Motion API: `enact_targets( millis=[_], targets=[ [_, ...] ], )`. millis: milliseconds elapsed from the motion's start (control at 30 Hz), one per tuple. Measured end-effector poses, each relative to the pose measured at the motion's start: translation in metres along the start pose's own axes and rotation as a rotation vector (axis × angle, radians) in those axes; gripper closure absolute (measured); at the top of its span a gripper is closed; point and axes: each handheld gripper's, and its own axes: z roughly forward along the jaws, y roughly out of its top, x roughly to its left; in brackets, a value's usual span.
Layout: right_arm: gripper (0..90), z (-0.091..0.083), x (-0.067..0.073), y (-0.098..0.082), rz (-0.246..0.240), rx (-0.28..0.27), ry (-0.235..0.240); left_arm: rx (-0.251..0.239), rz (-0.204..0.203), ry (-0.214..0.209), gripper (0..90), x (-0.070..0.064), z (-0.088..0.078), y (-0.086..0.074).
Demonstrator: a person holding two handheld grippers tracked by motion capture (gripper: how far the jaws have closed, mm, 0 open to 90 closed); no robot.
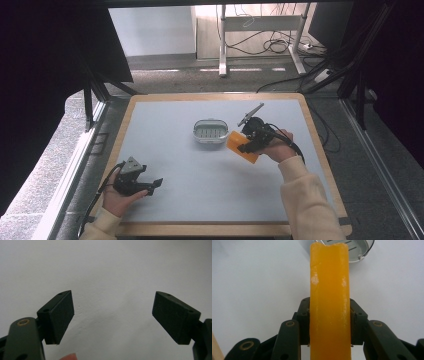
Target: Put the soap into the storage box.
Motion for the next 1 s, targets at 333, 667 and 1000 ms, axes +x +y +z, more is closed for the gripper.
enact_targets(
  millis=[333, 667, 1000],
  targets=[
    [61.8, 0.002, -0.005, 0.014, -0.027, -0.009, 0.003, -0.003, 0.000, 0.002, 17.7, 0.000, 0.000, 0.000],
    [61.8, 0.009, -0.014, 0.026, -0.042, -0.010, 0.010, -0.010, -0.005, -0.011, 17.8, 0.000, -0.001, 0.000],
    [61.8, 0.012, -0.022, 0.034, -0.048, -0.012, 0.025, -0.007, -0.002, -0.006, 17.8, 0.000, -0.001, 0.000]
  ],
)
